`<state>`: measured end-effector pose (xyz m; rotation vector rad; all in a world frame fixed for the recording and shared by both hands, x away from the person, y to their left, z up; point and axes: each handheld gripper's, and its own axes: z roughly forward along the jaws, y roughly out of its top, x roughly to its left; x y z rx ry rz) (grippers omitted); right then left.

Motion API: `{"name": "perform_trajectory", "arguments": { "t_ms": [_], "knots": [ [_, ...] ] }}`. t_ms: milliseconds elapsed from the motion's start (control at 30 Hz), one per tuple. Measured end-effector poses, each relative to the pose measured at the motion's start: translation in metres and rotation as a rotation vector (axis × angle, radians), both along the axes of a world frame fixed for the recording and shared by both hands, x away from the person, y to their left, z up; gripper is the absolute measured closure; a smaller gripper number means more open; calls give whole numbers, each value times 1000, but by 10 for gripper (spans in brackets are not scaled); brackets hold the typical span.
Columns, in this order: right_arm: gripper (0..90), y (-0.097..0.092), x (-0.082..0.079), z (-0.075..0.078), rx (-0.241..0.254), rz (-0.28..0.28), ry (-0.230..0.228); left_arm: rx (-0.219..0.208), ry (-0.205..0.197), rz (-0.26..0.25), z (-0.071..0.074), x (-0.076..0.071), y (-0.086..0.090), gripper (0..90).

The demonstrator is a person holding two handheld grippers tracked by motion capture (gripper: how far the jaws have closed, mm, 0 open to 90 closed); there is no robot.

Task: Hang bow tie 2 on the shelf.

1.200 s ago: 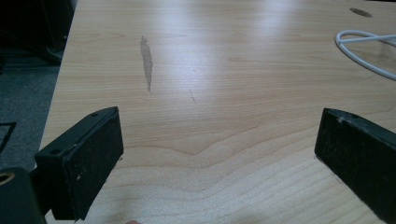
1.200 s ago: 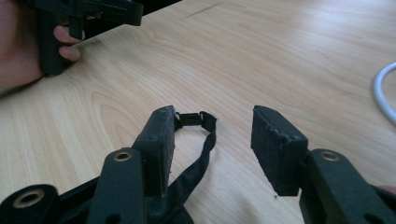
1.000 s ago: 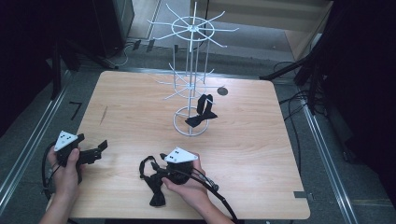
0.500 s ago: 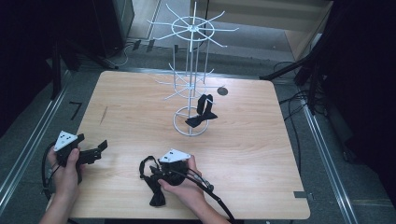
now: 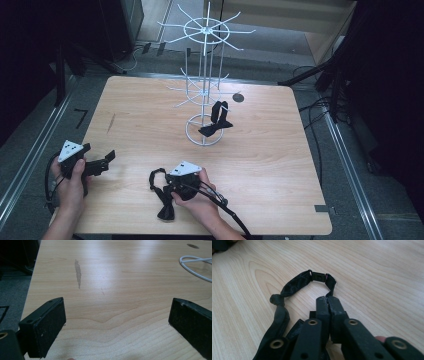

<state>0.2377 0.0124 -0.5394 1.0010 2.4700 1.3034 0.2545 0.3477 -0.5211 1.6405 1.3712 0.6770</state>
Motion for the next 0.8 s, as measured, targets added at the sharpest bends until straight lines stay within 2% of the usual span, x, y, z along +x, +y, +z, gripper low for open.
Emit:
{"name": "perform_trajectory", "arguments": {
  "t_ms": [67,167,200,333,533,800],
  "knots": [
    [900,0,-1,2,-1,10,-17,-3,-1,2,0,0,0,15],
    [900,-3,-3,8,5,17,-68,-4,2,1,0,0,1,16],
    [900,-3,-3,8,5,17,-68,-4,2,2,0,0,1,16],
    [900,-8,-4,19,30,12,-120,-1,3,0,0,0,0,16],
    [900,-17,-4,31,77,-12,-162,-1,3,0,0,0,0,16],
    [900,-23,-2,41,83,-16,-200,-5,4,2,0,1,0,16]
  ]
}}
